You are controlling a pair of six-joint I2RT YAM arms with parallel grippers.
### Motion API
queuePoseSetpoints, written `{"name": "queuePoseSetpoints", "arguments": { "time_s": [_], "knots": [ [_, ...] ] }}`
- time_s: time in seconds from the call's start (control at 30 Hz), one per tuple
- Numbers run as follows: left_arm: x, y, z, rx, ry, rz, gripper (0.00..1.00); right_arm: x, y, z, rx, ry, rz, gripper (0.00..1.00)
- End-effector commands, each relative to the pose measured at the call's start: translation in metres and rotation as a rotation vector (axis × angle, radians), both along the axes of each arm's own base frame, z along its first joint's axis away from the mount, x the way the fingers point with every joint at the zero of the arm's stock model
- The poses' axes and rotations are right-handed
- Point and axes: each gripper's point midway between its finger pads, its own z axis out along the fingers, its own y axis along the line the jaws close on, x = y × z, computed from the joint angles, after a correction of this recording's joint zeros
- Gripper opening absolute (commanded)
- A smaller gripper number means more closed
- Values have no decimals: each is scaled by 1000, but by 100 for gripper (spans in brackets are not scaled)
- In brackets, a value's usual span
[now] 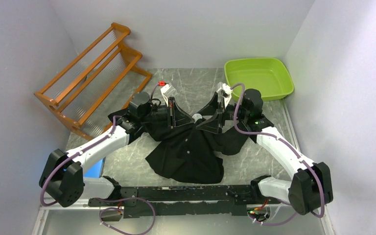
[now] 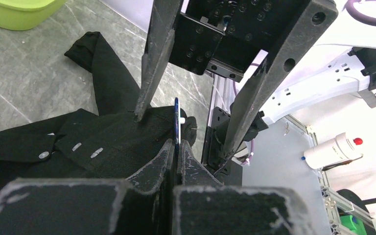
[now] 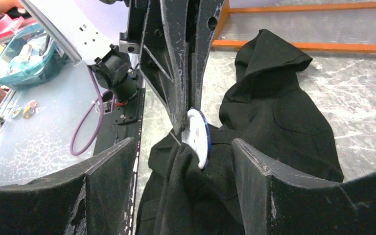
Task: Pin the brooch onto the clothing
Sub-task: Pin the brooch to the clothes.
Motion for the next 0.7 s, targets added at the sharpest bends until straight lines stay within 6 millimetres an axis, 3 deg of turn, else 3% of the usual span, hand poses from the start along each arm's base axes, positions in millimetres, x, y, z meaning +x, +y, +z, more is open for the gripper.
{"name": "queuePoseSetpoints", "arguments": {
  "time_s": [0.0, 0.1, 0.27, 0.4, 0.47, 0.6, 0.67],
  "knots": [
    [-7, 1, 36, -56, -107, -22, 3, -8, -4, 10, 25, -92, 21, 73],
    [-7, 1, 37, -56, -109, -18, 3, -11, -6, 11, 29, -98, 35, 54],
    [-7, 2, 36, -56, -106, -20, 3, -13, -6, 15, 47, -105, 38, 50],
    [-8, 1, 38, -60, -108, -26, 3, -9, -4, 18, 61, -99, 32, 30],
    [-8, 1, 37, -59, -110, -26, 3, -7, -3, 19, 60, -90, 40, 30],
    [-9, 0, 34, -62, -104, -37, 3, -4, -1, 20, 65, -78, 44, 43],
    [-9, 0, 34, -65, -102, -39, 3, -4, -1, 20, 67, -82, 44, 42]
  ]
}}
